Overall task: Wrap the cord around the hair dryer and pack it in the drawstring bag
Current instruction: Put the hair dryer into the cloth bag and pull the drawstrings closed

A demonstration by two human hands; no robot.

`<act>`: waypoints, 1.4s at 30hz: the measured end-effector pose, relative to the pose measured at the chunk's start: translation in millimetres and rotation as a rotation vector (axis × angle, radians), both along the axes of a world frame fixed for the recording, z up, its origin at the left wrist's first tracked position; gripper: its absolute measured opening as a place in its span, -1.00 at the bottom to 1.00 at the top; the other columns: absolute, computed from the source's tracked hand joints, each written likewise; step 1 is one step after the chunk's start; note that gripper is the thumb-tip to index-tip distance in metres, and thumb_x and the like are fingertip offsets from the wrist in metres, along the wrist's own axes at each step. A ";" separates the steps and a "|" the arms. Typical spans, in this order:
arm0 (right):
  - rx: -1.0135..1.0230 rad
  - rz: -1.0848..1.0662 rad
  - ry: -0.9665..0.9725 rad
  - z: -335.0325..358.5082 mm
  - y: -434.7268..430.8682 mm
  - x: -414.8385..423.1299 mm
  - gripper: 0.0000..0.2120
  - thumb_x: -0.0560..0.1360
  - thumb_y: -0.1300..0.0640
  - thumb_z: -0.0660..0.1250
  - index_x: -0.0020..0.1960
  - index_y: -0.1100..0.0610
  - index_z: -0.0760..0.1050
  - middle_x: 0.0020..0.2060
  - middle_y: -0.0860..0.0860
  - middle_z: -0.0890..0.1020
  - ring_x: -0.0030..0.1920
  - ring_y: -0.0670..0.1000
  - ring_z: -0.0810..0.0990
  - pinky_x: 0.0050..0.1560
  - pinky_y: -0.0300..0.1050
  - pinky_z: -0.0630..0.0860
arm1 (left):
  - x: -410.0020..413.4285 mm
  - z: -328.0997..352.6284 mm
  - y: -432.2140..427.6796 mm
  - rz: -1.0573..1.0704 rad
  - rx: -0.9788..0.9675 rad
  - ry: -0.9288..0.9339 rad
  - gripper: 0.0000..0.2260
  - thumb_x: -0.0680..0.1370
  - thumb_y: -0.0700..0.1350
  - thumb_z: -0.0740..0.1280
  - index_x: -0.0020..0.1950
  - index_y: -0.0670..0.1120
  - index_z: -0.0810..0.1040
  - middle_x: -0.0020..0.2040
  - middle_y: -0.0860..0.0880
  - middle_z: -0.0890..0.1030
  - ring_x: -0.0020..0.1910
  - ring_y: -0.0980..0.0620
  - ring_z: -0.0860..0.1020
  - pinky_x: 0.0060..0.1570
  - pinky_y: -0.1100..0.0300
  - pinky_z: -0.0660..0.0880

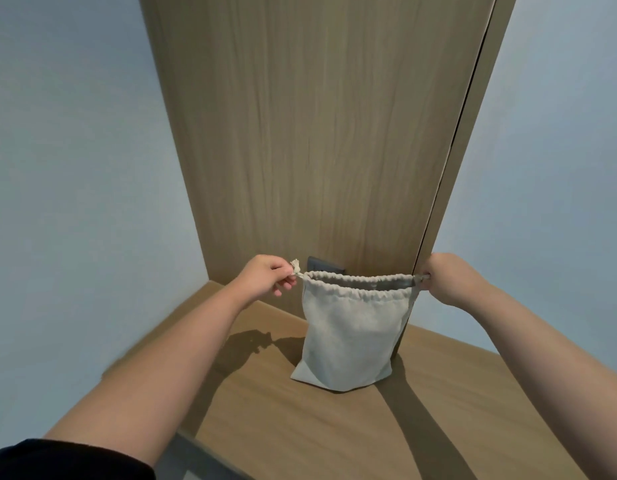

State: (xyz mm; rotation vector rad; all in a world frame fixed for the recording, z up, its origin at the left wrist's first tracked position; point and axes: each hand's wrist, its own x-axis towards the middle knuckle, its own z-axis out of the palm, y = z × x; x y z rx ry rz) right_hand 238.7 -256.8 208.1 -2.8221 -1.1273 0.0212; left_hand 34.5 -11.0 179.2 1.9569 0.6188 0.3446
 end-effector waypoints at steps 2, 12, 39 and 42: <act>0.045 -0.008 0.015 1.6 -0.6 -1.6 -0.74 0.48 0.19 0.31 -0.35 0.22 0.37 -0.41 0.11 0.43 -0.33 0.14 0.40 -0.46 -0.13 0.22 | 5.0 -5.5 -8.0 0.089 -0.312 -0.056 -0.75 0.66 -0.25 0.14 -0.18 -0.19 0.50 -0.21 -0.12 0.59 -0.35 0.08 0.56 -0.46 0.32 0.51; 0.714 -0.083 0.921 -25.0 10.2 -33.7 -0.75 0.59 0.24 0.18 -0.23 0.26 0.48 -0.30 0.14 0.53 -0.23 0.09 0.55 -0.03 -0.02 0.59 | 13.7 -70.4 -52.3 0.283 -0.820 -0.165 -0.34 0.46 0.22 0.39 0.47 -0.07 0.37 0.47 -0.01 0.38 0.48 -0.02 0.27 0.49 -0.08 0.12; 1.208 0.022 1.164 -3.7 10.1 -36.7 -0.65 0.63 0.14 0.07 -0.11 0.34 0.50 -0.12 0.23 0.66 -0.30 -0.02 0.63 -0.24 -0.26 0.63 | 14.8 -33.3 -45.4 0.360 -0.572 -0.391 -0.71 0.65 0.04 0.15 0.06 -0.12 0.57 0.04 -0.05 0.65 0.06 0.04 0.57 0.17 0.08 0.44; 1.150 0.028 1.142 1.6 15.9 -36.8 -0.66 0.62 0.11 0.12 -0.13 0.33 0.51 -0.18 0.22 0.64 -0.38 -0.05 0.61 -0.29 -0.28 0.61 | 15.7 -52.1 -67.4 0.144 -0.326 -0.278 -0.71 0.64 -0.01 0.20 0.27 -0.08 0.55 0.18 0.04 0.58 0.22 0.11 0.49 0.17 0.30 0.37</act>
